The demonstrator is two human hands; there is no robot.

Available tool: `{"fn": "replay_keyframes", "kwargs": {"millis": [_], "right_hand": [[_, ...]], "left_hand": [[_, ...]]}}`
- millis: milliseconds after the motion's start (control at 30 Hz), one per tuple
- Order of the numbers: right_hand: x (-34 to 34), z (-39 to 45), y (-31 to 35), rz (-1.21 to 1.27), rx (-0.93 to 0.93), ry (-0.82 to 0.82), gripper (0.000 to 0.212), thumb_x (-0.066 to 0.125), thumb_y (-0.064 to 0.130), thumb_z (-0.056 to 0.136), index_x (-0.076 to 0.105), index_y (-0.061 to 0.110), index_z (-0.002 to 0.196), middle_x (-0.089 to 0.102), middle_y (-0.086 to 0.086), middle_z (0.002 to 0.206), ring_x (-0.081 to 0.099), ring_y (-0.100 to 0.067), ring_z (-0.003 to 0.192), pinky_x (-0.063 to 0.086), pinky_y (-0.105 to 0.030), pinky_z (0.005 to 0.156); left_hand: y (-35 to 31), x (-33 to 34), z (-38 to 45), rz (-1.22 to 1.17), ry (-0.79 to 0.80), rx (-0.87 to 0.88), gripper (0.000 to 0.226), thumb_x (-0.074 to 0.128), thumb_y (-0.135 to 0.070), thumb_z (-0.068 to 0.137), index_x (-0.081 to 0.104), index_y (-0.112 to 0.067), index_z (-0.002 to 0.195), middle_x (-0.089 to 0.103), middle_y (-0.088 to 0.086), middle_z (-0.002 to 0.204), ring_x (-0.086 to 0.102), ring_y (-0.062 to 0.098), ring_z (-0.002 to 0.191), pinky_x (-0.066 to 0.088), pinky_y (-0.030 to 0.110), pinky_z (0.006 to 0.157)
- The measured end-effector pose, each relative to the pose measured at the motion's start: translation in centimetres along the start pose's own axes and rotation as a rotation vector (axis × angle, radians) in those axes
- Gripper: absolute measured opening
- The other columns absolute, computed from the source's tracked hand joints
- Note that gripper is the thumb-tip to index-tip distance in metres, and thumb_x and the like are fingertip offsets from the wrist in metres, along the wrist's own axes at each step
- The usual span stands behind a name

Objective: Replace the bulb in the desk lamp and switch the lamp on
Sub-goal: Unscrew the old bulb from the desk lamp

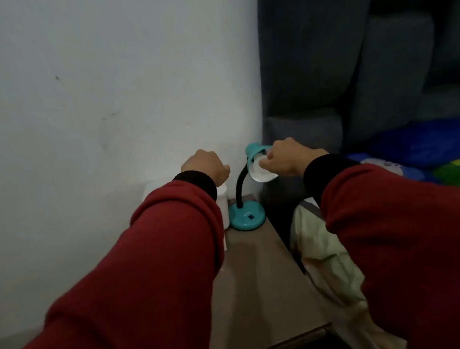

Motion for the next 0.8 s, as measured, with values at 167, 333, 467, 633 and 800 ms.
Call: {"fn": "replay_keyframes", "kwargs": {"millis": [167, 333, 467, 633, 800], "right_hand": [[4.3, 1.8, -3.4, 0.171, 0.073, -0.023, 0.038, 0.046, 0.031, 0.091, 0.062, 0.006, 0.115, 0.062, -0.021, 0.119, 0.058, -0.035, 0.106, 0.045, -0.033, 0.087], [9.2, 4.7, -4.3, 0.753, 0.271, -0.246, 0.048, 0.057, 0.032, 0.09, 0.047, 0.013, 0.133, 0.063, -0.015, 0.119, 0.056, -0.028, 0.114, 0.041, -0.028, 0.093], [12.9, 7.4, -3.3, 1.257, 0.476, -0.342, 0.064, 0.064, 0.042, 0.084, 0.038, 0.019, 0.138, 0.062, -0.01, 0.119, 0.061, -0.021, 0.105, 0.045, -0.026, 0.092], [15.1, 9.8, -2.3, 1.535, 0.573, -0.378, 0.061, 0.069, 0.048, 0.077, 0.047, 0.022, 0.127, 0.067, -0.006, 0.106, 0.067, -0.022, 0.098, 0.054, -0.04, 0.093], [14.5, 9.8, -2.6, 1.401, 0.487, -0.449, 0.058, 0.072, 0.033, 0.08, 0.047, 0.022, 0.131, 0.064, -0.004, 0.114, 0.064, -0.02, 0.103, 0.052, -0.03, 0.092]], "left_hand": [[-2.9, 4.9, 4.4, -0.09, 0.064, 0.06, 0.053, 0.037, -0.043, 0.096, 0.057, 0.002, 0.115, 0.056, 0.021, 0.124, 0.054, 0.035, 0.113, 0.045, 0.037, 0.088], [-3.7, 9.0, 8.5, -0.481, -0.03, 0.083, 0.051, 0.042, -0.038, 0.096, 0.04, -0.012, 0.139, 0.052, 0.018, 0.136, 0.047, 0.03, 0.127, 0.034, 0.033, 0.106], [-3.7, 10.8, 11.0, -0.726, -0.039, 0.11, 0.05, 0.041, -0.04, 0.097, 0.037, -0.023, 0.143, 0.044, 0.005, 0.146, 0.044, 0.021, 0.133, 0.026, 0.025, 0.11], [-3.9, 11.8, 12.4, -0.777, -0.104, 0.206, 0.041, 0.039, -0.036, 0.098, 0.045, -0.028, 0.138, 0.051, -0.005, 0.142, 0.046, 0.011, 0.13, 0.024, 0.003, 0.089], [-4.3, 12.3, 12.5, -0.856, -0.128, 0.245, 0.039, 0.044, -0.032, 0.097, 0.048, -0.026, 0.136, 0.053, -0.004, 0.139, 0.048, 0.006, 0.126, 0.03, 0.005, 0.093]]}}
Point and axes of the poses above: each hand's wrist, its own z-axis towards the middle knuckle, its own x-axis out of the palm, y = z × x, the point moved 3 cm from there along z, towards the middle knuckle
